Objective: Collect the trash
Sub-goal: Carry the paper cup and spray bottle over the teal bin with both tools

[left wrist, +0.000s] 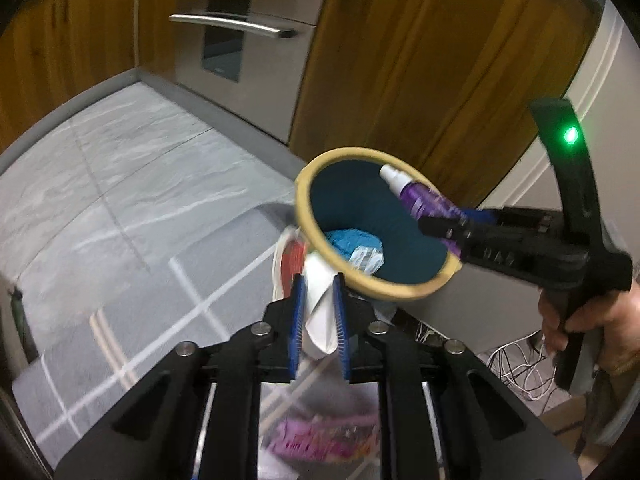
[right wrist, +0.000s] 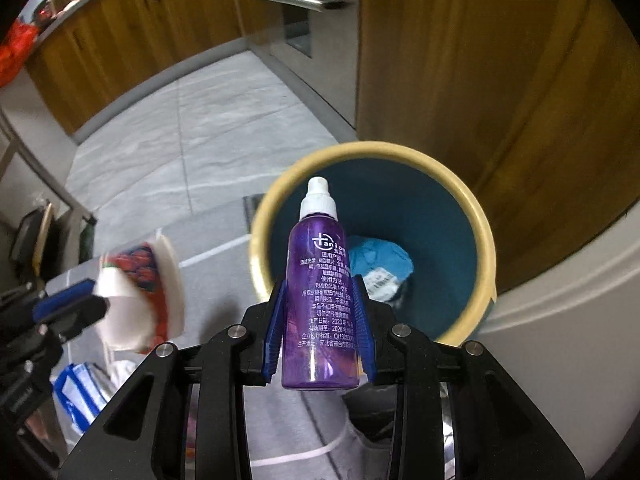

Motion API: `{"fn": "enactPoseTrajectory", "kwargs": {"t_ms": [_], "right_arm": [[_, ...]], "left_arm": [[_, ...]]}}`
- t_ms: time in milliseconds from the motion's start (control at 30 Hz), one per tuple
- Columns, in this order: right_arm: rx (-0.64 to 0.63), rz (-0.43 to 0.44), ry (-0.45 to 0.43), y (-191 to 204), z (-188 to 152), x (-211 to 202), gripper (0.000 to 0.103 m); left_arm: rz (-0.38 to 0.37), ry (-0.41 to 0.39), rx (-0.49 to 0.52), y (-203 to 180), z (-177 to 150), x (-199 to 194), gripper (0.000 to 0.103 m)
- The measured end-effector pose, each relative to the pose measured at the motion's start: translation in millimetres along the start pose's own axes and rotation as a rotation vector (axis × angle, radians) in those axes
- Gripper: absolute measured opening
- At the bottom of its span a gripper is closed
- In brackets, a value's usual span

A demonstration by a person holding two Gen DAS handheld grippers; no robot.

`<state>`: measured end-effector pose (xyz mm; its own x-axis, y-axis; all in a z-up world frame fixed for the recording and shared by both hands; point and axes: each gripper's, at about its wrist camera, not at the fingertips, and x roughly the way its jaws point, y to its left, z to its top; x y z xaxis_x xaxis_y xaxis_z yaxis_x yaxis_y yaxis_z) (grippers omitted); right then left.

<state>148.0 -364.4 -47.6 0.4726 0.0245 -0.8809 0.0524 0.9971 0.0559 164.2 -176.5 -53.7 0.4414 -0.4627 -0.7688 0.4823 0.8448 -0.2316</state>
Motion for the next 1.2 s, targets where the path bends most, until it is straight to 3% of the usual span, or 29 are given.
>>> {"fn": "enactPoseTrajectory", "kwargs": {"t_ms": [233,400,500,567,667,833,1000,1033,1100,1200], "right_arm": [[-0.009,-0.086,0.022,-24,2,25,0.034],[0.004,-0.058,0.055,-26,0,35,0.034],[0.032,-0.039,0.051,-29,3,33,0.034],[0.036,-0.038,0.048,-29,2,32,0.034],[0.045,-0.036,0.051,-32,2,33,0.034],[0.060,-0.032,0.077,-33,0,38,0.034],[0.050,-0.023,0.081,-28,1,41,0.034],[0.046,-0.021,0.085,-28,1,43,0.034],[0.045,-0.019,0.092,-28,0,45,0.034],[0.050,-0.017,0.103,-29,-1,47,0.034]], "left_arm": [[-0.005,0.018,0.048,-16,23,22,0.006],[-0.010,0.043,0.070,-20,18,31,0.006],[-0.031,0.060,0.065,-19,7,38,0.021],[-0.030,0.062,0.061,-21,-3,45,0.051],[-0.021,0.065,0.073,-28,-14,55,0.057],[0.042,0.126,0.158,-43,-35,85,0.057],[0.110,0.147,0.212,-45,-33,107,0.056],[0.120,0.154,0.228,-46,-34,111,0.053],[0.121,0.167,0.258,-47,-34,114,0.032],[0.129,0.152,0.299,-48,-33,109,0.024]]}}
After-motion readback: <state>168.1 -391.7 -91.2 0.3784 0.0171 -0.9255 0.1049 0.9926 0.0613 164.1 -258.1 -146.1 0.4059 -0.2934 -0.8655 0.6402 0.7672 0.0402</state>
